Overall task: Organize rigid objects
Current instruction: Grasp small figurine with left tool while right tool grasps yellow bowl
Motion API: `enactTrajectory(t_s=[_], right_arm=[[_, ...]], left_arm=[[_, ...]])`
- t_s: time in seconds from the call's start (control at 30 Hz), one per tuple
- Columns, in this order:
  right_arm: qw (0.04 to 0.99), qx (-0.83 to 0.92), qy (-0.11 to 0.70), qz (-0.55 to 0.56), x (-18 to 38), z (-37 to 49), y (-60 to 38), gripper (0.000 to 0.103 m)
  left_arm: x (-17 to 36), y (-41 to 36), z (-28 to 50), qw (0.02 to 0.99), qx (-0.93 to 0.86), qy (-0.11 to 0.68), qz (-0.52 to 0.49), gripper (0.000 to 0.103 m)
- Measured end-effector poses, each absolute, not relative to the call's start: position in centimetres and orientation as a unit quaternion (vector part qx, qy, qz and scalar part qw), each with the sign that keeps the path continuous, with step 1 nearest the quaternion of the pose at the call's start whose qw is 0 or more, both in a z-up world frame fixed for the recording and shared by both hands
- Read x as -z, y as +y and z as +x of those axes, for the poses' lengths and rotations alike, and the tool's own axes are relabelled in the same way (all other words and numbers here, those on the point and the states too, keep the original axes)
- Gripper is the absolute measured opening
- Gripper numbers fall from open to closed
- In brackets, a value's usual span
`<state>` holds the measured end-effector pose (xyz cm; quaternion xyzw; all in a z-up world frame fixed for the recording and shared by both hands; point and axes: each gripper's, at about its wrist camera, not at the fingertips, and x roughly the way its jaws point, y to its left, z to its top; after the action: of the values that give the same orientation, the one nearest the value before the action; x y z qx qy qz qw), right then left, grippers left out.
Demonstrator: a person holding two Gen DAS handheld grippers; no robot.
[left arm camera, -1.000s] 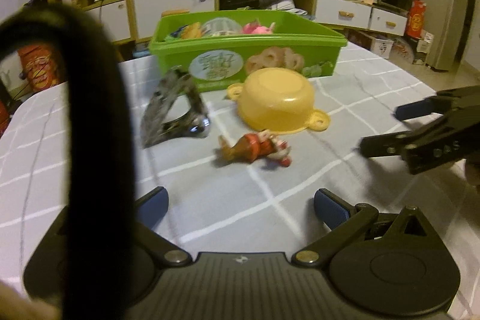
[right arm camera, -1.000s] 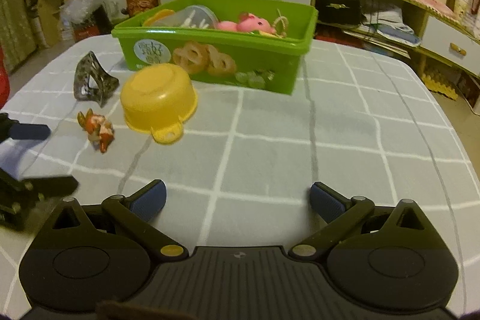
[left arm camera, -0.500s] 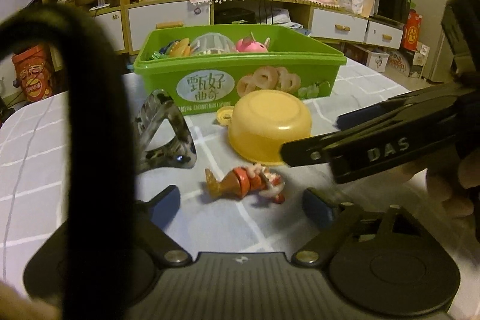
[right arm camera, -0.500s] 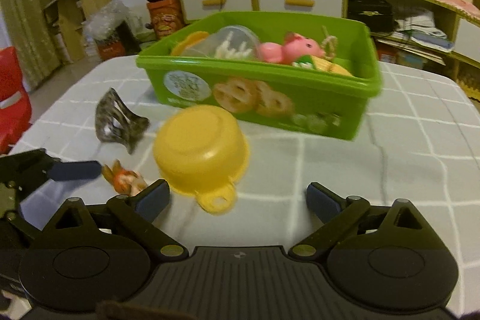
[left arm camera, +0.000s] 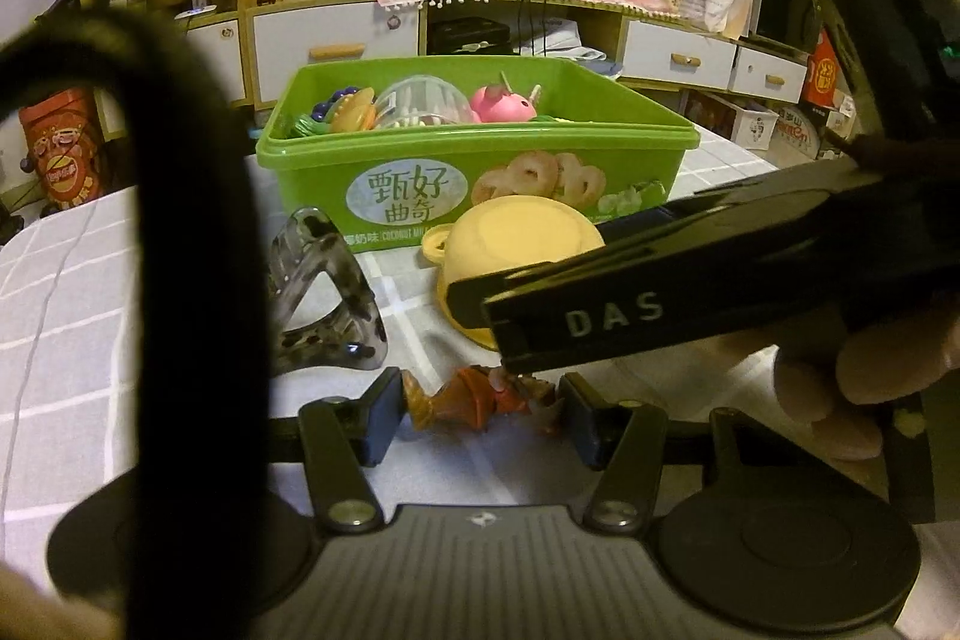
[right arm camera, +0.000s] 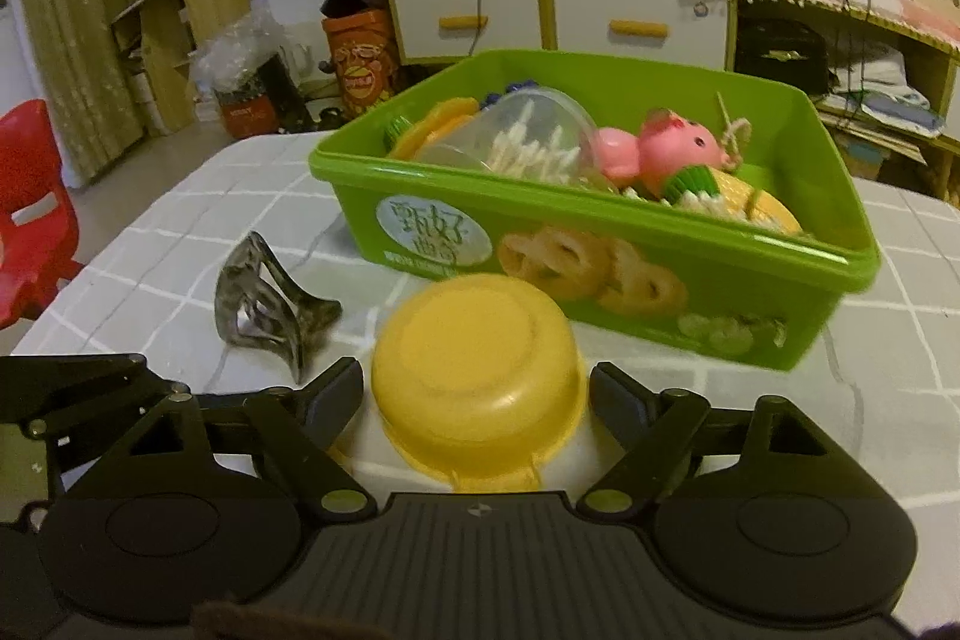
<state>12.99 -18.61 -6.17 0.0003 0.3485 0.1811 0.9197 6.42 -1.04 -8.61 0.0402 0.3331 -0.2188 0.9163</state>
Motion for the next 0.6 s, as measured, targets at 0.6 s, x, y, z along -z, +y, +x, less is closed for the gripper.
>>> enactTrajectory(t_s=[0.6], right_arm=[[0.933, -0.155, 0.32, 0.05, 2.6, 12.7, -22.8, 0.079]], left_arm=[[6.9, 0.5, 6.0, 0.921, 0.21, 0.328, 0.024, 0.029]])
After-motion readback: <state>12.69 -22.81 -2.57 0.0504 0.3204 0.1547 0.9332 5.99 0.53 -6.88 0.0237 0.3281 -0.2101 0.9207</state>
